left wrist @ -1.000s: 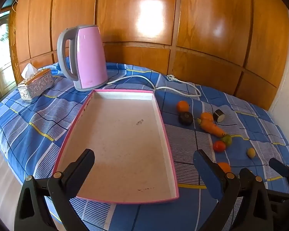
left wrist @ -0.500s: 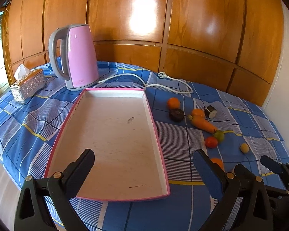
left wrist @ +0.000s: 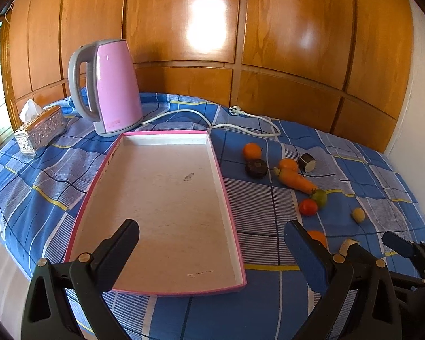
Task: Organize fruits
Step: 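Move right tool to the cut brown chunk while left tool approaches the orange, then close right tool on the brown chunk while left tool grasps the orange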
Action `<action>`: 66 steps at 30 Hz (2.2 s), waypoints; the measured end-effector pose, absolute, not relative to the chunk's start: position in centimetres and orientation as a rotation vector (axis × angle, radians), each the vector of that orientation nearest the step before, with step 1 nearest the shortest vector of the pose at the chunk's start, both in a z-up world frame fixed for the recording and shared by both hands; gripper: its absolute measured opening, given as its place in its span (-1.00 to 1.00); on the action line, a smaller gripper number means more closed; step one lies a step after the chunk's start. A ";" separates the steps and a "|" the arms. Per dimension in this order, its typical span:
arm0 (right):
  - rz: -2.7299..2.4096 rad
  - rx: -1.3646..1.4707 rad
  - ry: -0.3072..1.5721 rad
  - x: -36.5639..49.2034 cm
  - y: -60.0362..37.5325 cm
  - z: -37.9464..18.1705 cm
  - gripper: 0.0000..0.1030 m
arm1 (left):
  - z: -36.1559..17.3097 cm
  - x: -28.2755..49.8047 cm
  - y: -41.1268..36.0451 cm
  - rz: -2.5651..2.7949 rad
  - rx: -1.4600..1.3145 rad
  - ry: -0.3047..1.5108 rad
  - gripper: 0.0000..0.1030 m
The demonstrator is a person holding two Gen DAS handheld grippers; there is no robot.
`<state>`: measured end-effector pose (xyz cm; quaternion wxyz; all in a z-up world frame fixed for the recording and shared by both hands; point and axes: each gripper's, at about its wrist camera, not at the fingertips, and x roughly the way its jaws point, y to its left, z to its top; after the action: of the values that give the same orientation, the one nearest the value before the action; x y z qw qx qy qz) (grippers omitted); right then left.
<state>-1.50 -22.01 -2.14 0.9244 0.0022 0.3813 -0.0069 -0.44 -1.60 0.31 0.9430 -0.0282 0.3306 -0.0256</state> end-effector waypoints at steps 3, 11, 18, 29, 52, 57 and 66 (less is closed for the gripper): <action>-0.014 0.009 0.788 -1.5 -22.1 -2.2 0.48 | 0.3 -0.5 -1.8 -0.059 -0.051 0.671 0.99; -0.018 0.013 0.794 -1.3 -22.3 -2.4 0.45 | 0.4 -0.6 -2.1 -0.073 -0.044 0.670 0.99; -0.019 0.029 0.809 -1.2 -22.7 -2.7 0.37 | 0.2 -0.5 -2.4 -0.089 -0.036 0.673 0.99; 0.009 0.070 0.820 -1.2 -23.3 -3.1 0.36 | -0.1 -0.2 -3.3 -0.124 -0.016 0.684 0.97; 0.002 0.095 0.895 0.9 -25.2 -6.2 -0.11 | -2.4 1.6 -8.7 -0.454 0.079 0.834 0.39; 0.000 0.117 0.899 1.4 -25.9 -6.6 -0.35 | -4.0 3.0 -10.3 -0.519 0.078 0.923 0.21; 0.019 0.173 0.897 1.9 -27.0 -6.6 -0.31 | -5.5 4.7 -12.5 -0.546 0.094 0.987 0.21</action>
<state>1.88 -27.02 -6.60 0.8975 0.0836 0.4330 0.0093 4.74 -12.53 -5.45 0.8440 0.0445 0.4677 -0.2589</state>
